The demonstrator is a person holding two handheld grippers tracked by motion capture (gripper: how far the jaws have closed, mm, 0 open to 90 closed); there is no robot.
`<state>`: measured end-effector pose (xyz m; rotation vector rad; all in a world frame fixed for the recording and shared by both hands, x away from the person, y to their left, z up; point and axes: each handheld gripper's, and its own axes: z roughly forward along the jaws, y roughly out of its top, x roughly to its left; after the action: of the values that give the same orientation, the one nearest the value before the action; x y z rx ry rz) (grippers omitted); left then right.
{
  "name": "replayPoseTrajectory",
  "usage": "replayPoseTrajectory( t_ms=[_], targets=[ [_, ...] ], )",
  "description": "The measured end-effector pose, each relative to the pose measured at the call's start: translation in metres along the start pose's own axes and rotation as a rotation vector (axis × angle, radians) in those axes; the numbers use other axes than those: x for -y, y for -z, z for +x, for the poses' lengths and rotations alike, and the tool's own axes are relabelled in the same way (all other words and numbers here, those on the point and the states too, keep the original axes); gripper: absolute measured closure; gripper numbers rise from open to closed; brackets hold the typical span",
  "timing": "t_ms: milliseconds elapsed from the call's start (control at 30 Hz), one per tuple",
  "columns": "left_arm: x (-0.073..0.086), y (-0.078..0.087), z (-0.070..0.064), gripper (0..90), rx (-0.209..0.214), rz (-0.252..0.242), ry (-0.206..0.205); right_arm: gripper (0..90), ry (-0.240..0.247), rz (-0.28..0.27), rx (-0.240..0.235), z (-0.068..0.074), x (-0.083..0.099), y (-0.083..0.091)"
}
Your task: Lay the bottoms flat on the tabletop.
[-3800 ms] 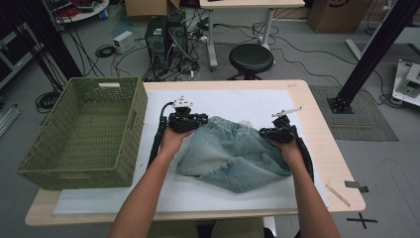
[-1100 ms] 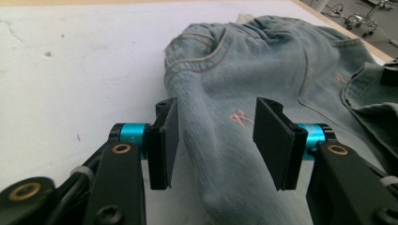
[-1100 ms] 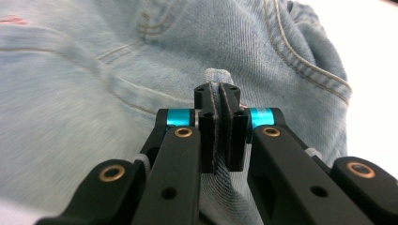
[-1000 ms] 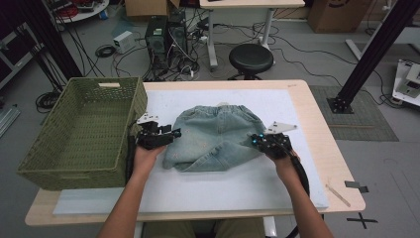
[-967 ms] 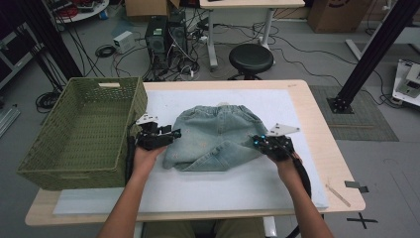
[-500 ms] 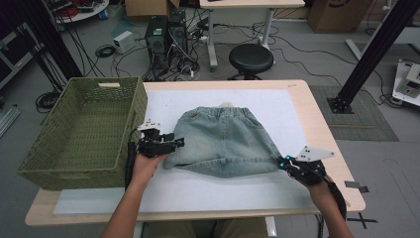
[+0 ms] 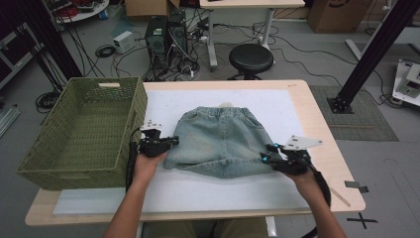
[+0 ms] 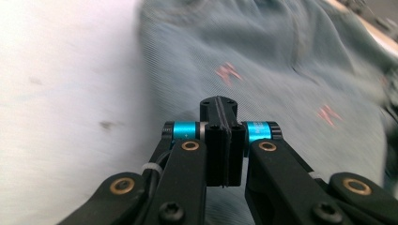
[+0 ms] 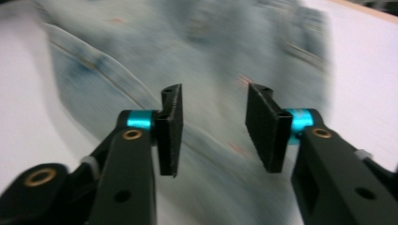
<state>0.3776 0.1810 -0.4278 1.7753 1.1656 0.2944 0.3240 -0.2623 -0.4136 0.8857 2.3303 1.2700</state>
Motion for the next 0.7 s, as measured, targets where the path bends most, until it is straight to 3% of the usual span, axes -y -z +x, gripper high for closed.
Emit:
replayPoseTrajectory(
  t_ms=[67, 133, 233, 300, 400, 467, 600, 700],
  targets=[
    [-0.001, 0.004, 0.004, 89.6, -0.009, -0.016, 0.005, 55.0, 0.003, -0.006, -0.059, 0.011, -0.009, -0.017],
    [0.0, 0.006, 0.004, 89.2, 0.022, -0.024, -0.004, 55.0, 0.023, -0.003, -0.111, 0.022, -0.017, -0.034],
    [0.003, 0.004, 0.002, 75.0, 0.058, -0.005, -0.012, 53.1, 0.025, 0.014, -0.196, 0.035, -0.024, -0.056],
    [0.004, 0.002, 0.0, 65.5, 0.052, 0.01, -0.024, 52.7, 0.026, 0.035, -0.244, 0.04, -0.026, -0.067],
    [0.007, -0.001, -0.002, 55.4, 0.061, 0.025, -0.016, 56.9, 0.068, 0.081, -0.264, 0.046, -0.027, -0.077],
    [0.007, -0.001, -0.003, 53.3, 0.058, 0.033, -0.028, 63.9, 0.085, 0.1, -0.272, 0.047, -0.025, -0.079],
    [0.007, -0.001, -0.003, 53.1, 0.057, 0.029, -0.024, 85.5, 0.119, 0.083, -0.289, 0.047, -0.021, -0.069],
    [0.007, -0.001, -0.004, 52.8, 0.056, 0.028, -0.028, 89.0, 0.144, 0.083, -0.312, 0.048, -0.016, -0.059]
  ],
)
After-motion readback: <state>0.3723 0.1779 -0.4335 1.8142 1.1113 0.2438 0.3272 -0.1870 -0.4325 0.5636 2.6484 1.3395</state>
